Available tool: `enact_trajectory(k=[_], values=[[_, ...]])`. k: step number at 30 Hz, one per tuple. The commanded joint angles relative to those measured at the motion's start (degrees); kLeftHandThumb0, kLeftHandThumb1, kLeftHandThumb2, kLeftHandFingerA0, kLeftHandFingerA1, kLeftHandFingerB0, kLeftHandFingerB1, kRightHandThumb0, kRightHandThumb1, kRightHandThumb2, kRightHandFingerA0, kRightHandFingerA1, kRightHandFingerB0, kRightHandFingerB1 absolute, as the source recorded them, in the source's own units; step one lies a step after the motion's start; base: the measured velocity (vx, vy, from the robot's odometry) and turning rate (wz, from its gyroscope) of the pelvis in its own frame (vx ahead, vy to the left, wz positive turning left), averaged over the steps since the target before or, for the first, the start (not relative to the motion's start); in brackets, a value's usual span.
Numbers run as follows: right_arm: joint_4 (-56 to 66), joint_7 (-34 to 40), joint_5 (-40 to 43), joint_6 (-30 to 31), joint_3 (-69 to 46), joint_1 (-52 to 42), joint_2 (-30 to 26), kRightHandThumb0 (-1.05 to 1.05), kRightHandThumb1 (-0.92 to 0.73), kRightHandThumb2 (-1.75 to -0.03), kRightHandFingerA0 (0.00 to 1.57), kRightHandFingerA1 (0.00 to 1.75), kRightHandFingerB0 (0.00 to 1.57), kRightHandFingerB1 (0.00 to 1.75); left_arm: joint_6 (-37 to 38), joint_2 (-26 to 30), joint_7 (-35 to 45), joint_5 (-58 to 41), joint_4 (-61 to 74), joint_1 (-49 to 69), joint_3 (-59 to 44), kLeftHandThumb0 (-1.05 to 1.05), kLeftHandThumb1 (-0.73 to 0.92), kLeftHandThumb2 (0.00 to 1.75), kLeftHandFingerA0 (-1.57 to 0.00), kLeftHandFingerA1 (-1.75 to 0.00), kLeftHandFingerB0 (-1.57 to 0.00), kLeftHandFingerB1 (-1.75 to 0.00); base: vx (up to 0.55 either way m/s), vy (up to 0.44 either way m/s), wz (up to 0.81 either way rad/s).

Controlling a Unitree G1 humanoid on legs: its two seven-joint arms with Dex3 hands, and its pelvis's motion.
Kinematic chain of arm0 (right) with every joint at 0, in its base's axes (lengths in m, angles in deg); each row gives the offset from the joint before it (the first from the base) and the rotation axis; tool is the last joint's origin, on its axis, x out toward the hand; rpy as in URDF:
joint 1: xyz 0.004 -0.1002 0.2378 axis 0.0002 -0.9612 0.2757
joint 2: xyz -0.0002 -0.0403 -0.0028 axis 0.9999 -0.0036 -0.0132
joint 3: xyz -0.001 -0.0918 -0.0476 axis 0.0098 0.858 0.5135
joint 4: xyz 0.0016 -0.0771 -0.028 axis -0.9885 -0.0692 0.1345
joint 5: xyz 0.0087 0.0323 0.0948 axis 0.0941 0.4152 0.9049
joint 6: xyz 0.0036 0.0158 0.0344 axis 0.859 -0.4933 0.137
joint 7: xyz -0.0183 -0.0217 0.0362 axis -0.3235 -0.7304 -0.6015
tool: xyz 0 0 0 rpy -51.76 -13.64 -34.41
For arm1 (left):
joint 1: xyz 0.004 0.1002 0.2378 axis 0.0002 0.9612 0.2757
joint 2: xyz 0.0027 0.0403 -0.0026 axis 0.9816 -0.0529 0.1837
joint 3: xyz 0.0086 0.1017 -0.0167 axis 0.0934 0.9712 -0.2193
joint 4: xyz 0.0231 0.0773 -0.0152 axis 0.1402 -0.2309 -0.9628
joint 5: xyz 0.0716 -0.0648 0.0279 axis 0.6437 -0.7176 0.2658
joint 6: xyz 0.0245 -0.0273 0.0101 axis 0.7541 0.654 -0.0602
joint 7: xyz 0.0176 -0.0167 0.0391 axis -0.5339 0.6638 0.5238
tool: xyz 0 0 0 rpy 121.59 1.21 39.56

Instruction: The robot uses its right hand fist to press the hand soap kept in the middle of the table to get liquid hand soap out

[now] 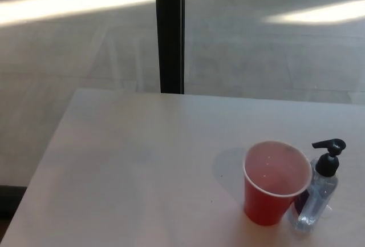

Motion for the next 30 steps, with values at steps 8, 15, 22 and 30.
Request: enact_trajectory(k=[8,15,22,30], values=[[-1.41,7.8,13.19,5.08,-18.32,6.16,-6.47,-0.41,-0.64,-0.64,0.89,1.43,0.51,0.61,1.83,3.09,-3.76,-3.85,-3.26,-2.03,-7.06,-0.21,0.36,0.95,-0.72,-0.9,-0.53,-0.77,0.0,0.0,0.0],[10.06,6.59,15.2,5.21,-17.94,17.0,-9.06,-0.31,-0.57,-0.88,1.01,0.77,0.65,0.58,1.39,3.22,-3.6,-4.42,-2.25,-2.43,-7.72,-0.2,0.37,0.97,-0.67,-0.88,-0.51,-0.76,0.0,0.0,0.0],[29.96,7.4,16.29,6.92,-12.1,27.51,-6.84,-0.72,-0.26,-0.98,1.45,0.94,1.33,0.65,0.85,3.02,-3.61,-4.42,-1.11,-1.84,-7.33,-0.21,0.36,0.98,-0.68,-0.88,-0.51,-0.76,0.0,0.0,0.0],[58.12,7.7,18.78,17.16,3.42,36.91,-3.82,-0.4,-0.29,-1.27,1.17,1.58,1.07,1.21,1.15,3.32,-3.82,-3.77,-2.9,-2.62,-6.7,-0.21,0.39,0.97,-0.66,-0.87,-0.49,-0.75,0.0,0.0,0.0]])
